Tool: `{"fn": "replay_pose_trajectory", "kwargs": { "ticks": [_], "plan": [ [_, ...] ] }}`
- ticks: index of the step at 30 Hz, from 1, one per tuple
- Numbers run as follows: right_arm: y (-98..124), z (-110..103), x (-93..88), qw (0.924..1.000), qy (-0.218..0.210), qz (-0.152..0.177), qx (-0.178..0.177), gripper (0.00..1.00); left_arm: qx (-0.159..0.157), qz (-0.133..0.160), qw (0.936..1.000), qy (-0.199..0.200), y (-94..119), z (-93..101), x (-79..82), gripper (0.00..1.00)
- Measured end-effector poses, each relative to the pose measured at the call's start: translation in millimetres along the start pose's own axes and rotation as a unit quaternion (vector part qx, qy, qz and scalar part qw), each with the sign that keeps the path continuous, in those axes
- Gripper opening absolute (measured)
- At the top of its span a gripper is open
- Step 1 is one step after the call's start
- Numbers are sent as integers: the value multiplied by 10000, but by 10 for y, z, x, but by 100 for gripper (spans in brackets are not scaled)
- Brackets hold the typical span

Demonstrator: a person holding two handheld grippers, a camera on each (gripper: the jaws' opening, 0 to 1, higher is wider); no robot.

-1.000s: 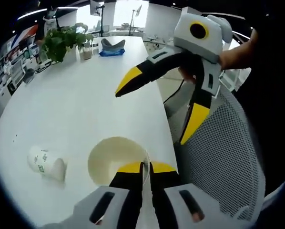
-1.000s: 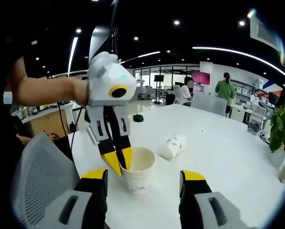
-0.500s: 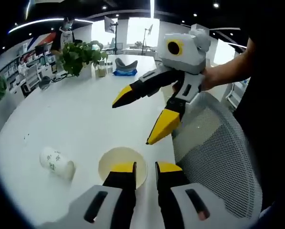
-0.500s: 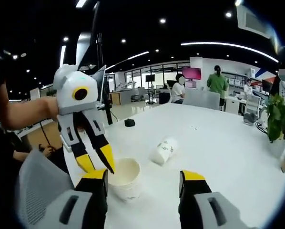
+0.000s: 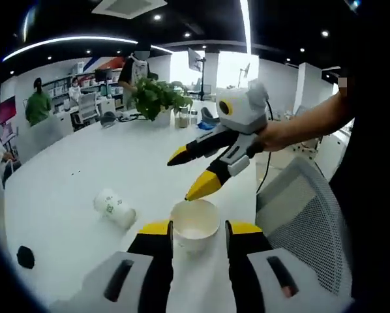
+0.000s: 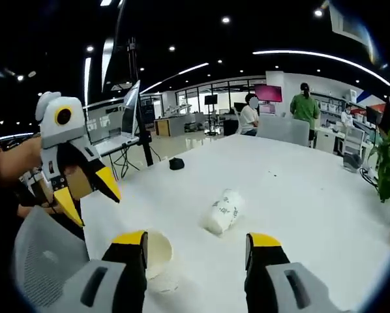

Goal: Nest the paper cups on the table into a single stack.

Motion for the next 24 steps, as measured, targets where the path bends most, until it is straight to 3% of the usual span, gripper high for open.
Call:
{"fn": "replay_pose_trajectory", "kwargs": {
  "ticks": [3,12,24],
  "plan": [
    [-100,117,16,9999,-12,-107,44,61,252,170,9994,154,100,-52,1,35],
    [-380,420,-3,9988,-348,-335,17,61,744,264,9962,359,284,-125,-103,42],
    [-809,730,-19,9950,-730,-618,-283,58,1141,340,9915,529,418,-187,-156,52]
  ]
}}
Point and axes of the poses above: the point that each gripper's makers call its tool centre point, and the gripper's own axes: y roughly backward along the fingers, z roughly to its right, x roughly out of its top, the point moved 7 cm from there along y, roughly backward along the fingers, and after that the axes turned 15 degrees about x, right-handed, at the moved point
